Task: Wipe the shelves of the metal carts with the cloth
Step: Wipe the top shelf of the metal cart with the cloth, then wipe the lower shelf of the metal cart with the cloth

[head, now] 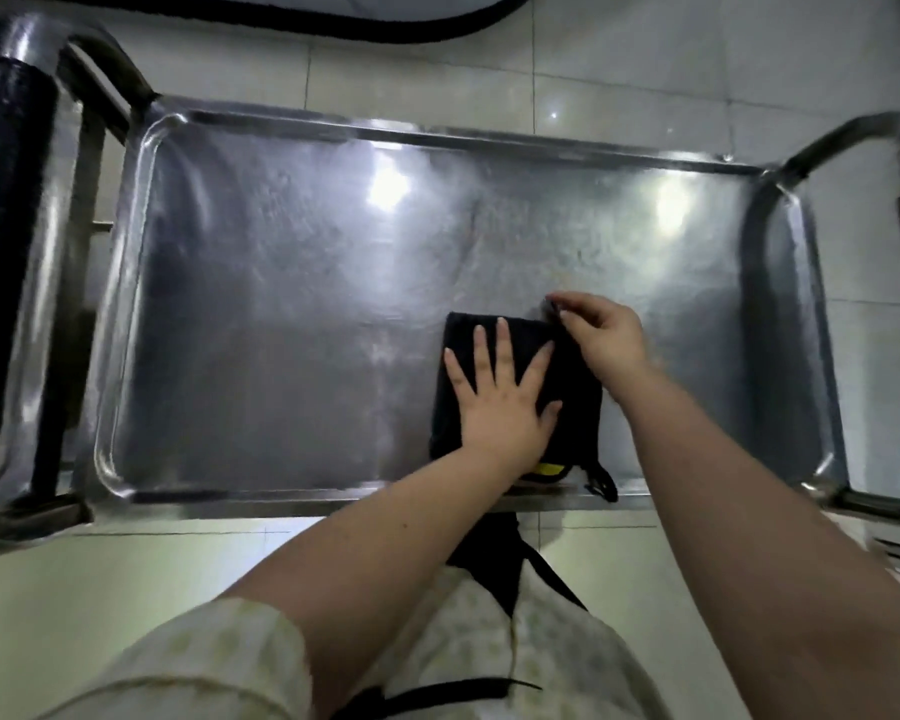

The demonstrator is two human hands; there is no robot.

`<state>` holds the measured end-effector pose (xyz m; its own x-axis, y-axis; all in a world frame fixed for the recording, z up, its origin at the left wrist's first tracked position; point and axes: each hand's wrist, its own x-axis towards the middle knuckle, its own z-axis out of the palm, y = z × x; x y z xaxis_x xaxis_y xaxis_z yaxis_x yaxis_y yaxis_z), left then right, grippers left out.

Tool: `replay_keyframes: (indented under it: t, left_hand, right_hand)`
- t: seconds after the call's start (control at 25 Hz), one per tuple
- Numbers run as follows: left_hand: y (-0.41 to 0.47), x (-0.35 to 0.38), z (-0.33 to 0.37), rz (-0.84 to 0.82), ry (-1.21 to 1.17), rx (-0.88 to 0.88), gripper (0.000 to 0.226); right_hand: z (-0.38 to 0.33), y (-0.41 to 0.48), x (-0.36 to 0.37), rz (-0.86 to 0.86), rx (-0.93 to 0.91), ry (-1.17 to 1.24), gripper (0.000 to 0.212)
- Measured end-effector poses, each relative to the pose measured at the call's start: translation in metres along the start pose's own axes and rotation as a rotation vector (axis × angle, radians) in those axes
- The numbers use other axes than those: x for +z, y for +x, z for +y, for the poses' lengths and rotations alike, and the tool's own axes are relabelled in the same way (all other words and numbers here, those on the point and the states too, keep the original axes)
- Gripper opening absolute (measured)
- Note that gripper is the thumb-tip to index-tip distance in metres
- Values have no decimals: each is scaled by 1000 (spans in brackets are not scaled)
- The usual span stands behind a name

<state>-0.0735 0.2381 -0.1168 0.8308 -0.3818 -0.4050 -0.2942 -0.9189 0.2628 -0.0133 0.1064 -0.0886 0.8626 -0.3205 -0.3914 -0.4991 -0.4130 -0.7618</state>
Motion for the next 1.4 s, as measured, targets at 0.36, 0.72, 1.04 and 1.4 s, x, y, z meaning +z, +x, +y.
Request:
replay_keyframes:
  t: [0.36, 0.72, 1.04, 1.4]
  left_hand:
    - [47, -43, -87, 275, 41, 303, 51]
    - [19, -104, -68, 514, 247, 570, 15]
    - [-72, -126, 16, 769, 340, 511, 38]
    - [-209, -47, 69, 927, 208, 360, 14]
  right_hand:
    - [12, -32, 17, 18, -267, -736, 22]
    - [-31, -78, -34, 84, -338, -655, 30]
    - [-11, -147, -104, 438, -642, -545, 23]
    - [60, -264, -139, 426, -942, -541, 25]
